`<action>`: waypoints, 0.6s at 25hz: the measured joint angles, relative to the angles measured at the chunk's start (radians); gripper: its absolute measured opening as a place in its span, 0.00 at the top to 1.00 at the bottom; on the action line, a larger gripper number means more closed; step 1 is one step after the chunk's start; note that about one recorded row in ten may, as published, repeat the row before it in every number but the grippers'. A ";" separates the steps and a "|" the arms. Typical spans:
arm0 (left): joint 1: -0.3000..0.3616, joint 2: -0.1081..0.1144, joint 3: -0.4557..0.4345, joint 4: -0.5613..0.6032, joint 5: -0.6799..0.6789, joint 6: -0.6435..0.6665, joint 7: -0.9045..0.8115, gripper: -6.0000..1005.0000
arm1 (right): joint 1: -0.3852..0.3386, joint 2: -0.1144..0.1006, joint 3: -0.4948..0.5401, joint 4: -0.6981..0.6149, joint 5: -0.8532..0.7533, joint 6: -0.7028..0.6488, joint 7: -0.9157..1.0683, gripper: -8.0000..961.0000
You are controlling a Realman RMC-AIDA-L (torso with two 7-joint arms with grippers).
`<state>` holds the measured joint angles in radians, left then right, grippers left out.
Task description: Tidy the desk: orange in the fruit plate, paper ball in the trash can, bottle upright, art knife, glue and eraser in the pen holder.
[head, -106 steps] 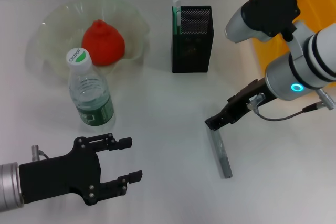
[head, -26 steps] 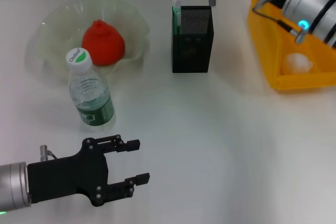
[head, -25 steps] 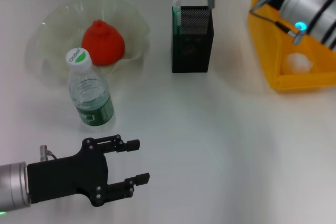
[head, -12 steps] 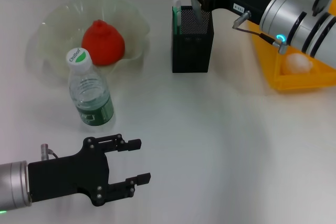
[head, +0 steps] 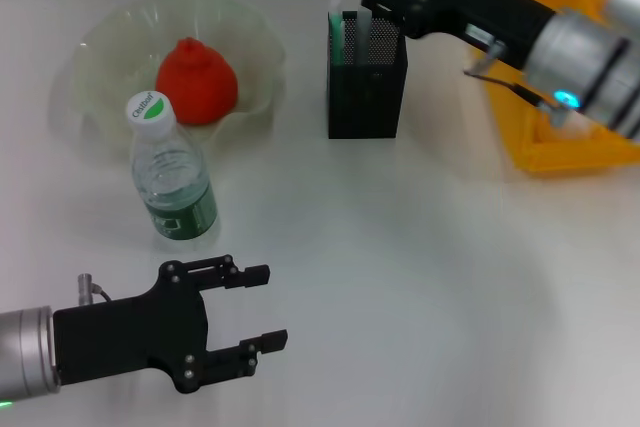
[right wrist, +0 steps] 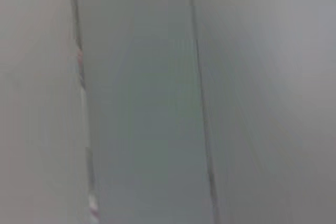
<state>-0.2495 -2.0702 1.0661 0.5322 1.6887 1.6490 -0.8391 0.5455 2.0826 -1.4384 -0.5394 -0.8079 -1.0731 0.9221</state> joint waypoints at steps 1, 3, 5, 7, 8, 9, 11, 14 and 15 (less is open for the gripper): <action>0.001 0.000 0.000 0.000 0.000 0.002 0.000 0.36 | -0.039 -0.005 0.000 -0.038 -0.026 -0.036 0.047 0.51; 0.003 0.002 -0.001 0.000 0.000 0.013 0.000 0.36 | -0.123 -0.017 0.006 -0.129 -0.117 -0.104 0.168 0.43; 0.006 0.004 -0.005 0.001 0.000 0.029 0.000 0.36 | -0.201 -0.029 0.031 -0.217 -0.238 -0.177 0.262 0.36; 0.012 0.005 -0.010 0.005 0.000 0.041 0.000 0.36 | -0.264 -0.037 0.069 -0.277 -0.375 -0.274 0.300 0.27; 0.014 0.005 -0.011 0.007 0.000 0.043 0.000 0.36 | -0.285 -0.037 0.100 -0.292 -0.458 -0.336 0.300 0.23; 0.016 0.006 -0.013 0.008 0.000 0.044 0.000 0.36 | -0.302 -0.036 0.132 -0.298 -0.538 -0.390 0.287 0.18; 0.018 0.007 -0.016 0.009 0.000 0.045 0.000 0.36 | -0.316 -0.031 0.180 -0.290 -0.681 -0.473 0.243 0.14; 0.019 0.008 -0.023 0.010 0.000 0.049 -0.001 0.36 | -0.322 -0.020 0.203 -0.233 -0.807 -0.554 0.127 0.13; 0.019 0.008 -0.024 0.010 0.000 0.050 -0.001 0.36 | -0.323 -0.014 0.206 -0.207 -0.817 -0.566 0.087 0.13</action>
<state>-0.2303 -2.0621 1.0421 0.5425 1.6889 1.6987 -0.8401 0.2222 2.0690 -1.2327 -0.7466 -1.6248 -1.6388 1.0088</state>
